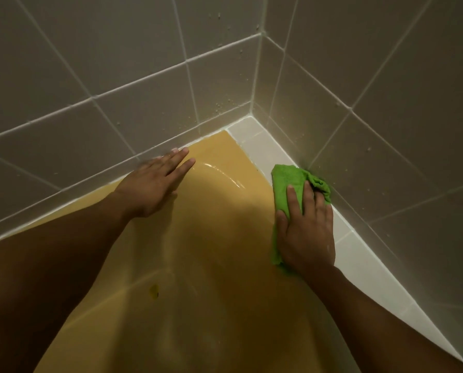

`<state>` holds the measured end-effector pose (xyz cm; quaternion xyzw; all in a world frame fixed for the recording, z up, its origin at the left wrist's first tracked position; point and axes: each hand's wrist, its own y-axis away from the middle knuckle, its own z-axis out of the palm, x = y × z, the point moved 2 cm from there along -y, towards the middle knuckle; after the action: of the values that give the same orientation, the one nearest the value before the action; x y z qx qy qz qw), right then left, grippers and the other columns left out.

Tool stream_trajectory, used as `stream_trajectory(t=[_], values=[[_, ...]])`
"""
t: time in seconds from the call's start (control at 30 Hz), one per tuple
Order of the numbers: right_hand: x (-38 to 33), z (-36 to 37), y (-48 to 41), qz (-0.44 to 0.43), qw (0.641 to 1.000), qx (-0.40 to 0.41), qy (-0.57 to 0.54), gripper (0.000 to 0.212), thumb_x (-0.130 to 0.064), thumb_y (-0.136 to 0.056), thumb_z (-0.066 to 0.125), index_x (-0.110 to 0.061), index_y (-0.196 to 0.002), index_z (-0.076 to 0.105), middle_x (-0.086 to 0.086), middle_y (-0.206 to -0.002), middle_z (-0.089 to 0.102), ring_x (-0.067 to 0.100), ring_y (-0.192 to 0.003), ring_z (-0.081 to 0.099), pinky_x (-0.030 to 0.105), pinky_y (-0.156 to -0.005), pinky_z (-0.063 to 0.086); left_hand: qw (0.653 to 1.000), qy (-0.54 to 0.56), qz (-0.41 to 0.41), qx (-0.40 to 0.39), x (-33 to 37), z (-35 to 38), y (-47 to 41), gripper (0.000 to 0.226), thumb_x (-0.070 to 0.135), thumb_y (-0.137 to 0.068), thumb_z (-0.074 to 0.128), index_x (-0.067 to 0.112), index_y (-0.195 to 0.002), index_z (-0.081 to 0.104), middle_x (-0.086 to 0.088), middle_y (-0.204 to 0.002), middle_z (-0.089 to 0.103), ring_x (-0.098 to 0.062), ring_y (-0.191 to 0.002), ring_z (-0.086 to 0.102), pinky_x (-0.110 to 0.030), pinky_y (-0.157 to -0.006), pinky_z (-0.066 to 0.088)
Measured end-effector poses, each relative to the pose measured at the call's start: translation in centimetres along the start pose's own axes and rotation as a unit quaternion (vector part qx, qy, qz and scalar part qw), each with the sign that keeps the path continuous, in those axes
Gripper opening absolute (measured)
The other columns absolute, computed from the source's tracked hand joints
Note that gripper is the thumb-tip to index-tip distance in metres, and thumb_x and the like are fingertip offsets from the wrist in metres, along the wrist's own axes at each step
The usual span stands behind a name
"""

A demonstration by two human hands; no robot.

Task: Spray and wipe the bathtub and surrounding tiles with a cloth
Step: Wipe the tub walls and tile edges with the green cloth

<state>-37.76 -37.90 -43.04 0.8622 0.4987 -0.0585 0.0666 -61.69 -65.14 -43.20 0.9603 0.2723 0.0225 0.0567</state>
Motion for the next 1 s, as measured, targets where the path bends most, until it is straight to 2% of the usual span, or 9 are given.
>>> stream_trajectory(t=[0.1, 0.23, 0.43, 0.77, 1.0], values=[[-1.7, 0.2, -2.7, -0.014, 1.000, -0.009, 0.008, 0.063, -0.054, -0.105, 0.015, -0.029, -0.162, 0.008, 0.009, -0.169, 0.007, 0.032, -0.155, 0.007, 0.051, -0.126, 0.005, 0.999, -0.019, 0.026, 0.014, -0.6, 0.2, 0.5, 0.087, 0.013, -0.102, 0.049, 0.028, -0.163, -0.010, 0.001, -0.171, -0.017, -0.021, -0.158, -0.006, -0.047, -0.126, 0.022], [-4.4, 0.2, -6.5, -0.028, 0.999, -0.018, 0.006, 0.063, -0.053, -0.105, 0.018, -0.031, -0.162, 0.003, 0.007, -0.170, 0.000, 0.029, -0.156, 0.001, 0.049, -0.126, 0.001, 0.998, -0.031, 0.049, 0.023, -1.3, 0.6, 0.7, 0.085, 0.021, -0.102, 0.054, 0.025, -0.164, -0.004, -0.002, -0.172, -0.011, -0.023, -0.159, -0.005, -0.049, -0.125, 0.025], [-7.6, 0.5, -10.9, -0.041, 0.999, -0.017, 0.000, 0.063, -0.053, -0.105, 0.019, -0.031, -0.162, 0.005, 0.006, -0.170, 0.000, 0.027, -0.156, -0.002, 0.050, -0.126, -0.001, 0.993, -0.078, 0.090, 0.025, -2.3, 1.1, 0.5, 0.084, 0.027, -0.102, 0.056, 0.022, -0.164, -0.001, -0.003, -0.172, -0.008, -0.023, -0.159, -0.005, -0.044, -0.126, 0.020], [-9.2, 0.8, -13.9, -0.065, 0.998, -0.001, -0.003, 0.064, -0.055, -0.102, 0.019, -0.032, -0.162, 0.011, 0.005, -0.170, 0.004, 0.026, -0.156, 0.001, 0.049, -0.127, 0.002, 0.982, -0.125, 0.136, 0.051, -3.1, 1.6, 0.8, 0.064, 0.030, -0.109, 0.033, 0.015, -0.164, 0.002, -0.010, -0.172, -0.001, -0.029, -0.158, -0.001, -0.047, -0.126, 0.021], [-9.3, 0.7, -14.1, -0.074, 0.997, 0.014, -0.001, 0.063, -0.054, -0.103, 0.021, -0.030, -0.161, 0.016, 0.007, -0.169, 0.010, 0.027, -0.156, 0.006, 0.049, -0.127, 0.005, 0.981, -0.129, 0.137, 0.047, -5.7, 2.1, 6.7, 0.064, 0.008, -0.101, 0.021, 0.018, -0.164, 0.012, -0.002, -0.172, 0.002, -0.025, -0.159, 0.003, -0.041, -0.125, 0.021]])
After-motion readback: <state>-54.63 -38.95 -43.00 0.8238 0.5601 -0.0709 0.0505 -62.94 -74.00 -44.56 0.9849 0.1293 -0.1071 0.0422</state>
